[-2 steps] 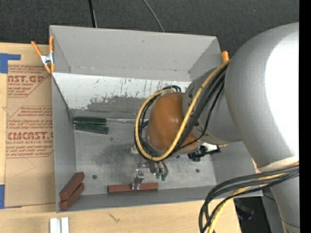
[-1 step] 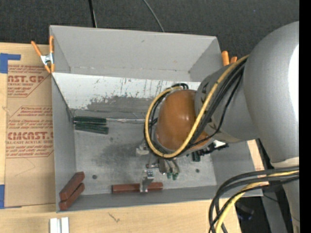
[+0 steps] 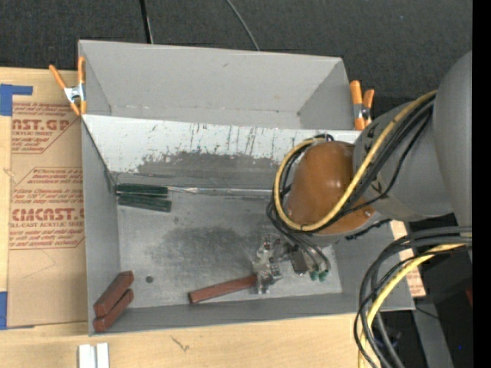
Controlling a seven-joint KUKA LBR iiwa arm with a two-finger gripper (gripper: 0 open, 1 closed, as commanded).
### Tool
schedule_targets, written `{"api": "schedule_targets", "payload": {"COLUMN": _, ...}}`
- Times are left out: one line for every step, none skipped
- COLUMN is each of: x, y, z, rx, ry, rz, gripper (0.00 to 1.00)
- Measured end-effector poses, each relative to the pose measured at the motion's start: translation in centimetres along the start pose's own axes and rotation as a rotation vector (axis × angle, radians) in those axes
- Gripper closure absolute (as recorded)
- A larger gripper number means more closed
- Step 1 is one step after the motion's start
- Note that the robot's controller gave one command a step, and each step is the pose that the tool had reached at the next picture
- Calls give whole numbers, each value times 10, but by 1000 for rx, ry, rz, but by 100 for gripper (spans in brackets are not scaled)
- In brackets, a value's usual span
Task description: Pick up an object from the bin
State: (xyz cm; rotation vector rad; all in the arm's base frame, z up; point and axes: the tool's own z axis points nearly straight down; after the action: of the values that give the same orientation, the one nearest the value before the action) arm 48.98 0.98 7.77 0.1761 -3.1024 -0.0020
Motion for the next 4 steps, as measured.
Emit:
{"api": "schedule_targets", "payload": {"x": -1, "y": 0, "z": 0, "rx": 0, "ry": -5, "rz": 0, "gripper": 100}}
{"api": "schedule_targets", "payload": {"x": -10, "y": 5, "z": -146, "rx": 5, "ry": -38, "rz": -86, "gripper": 100}}
{"api": "schedule_targets", "payload": {"x": -10, "y": 5, "z": -145, "rx": 4, "ry": -36, "rz": -85, "gripper": 0}}
{"api": "schedule_targets", "payload": {"x": -10, "y": 5, "z": -145, "rx": 4, "ry": -36, "rz": -85, "gripper": 0}}
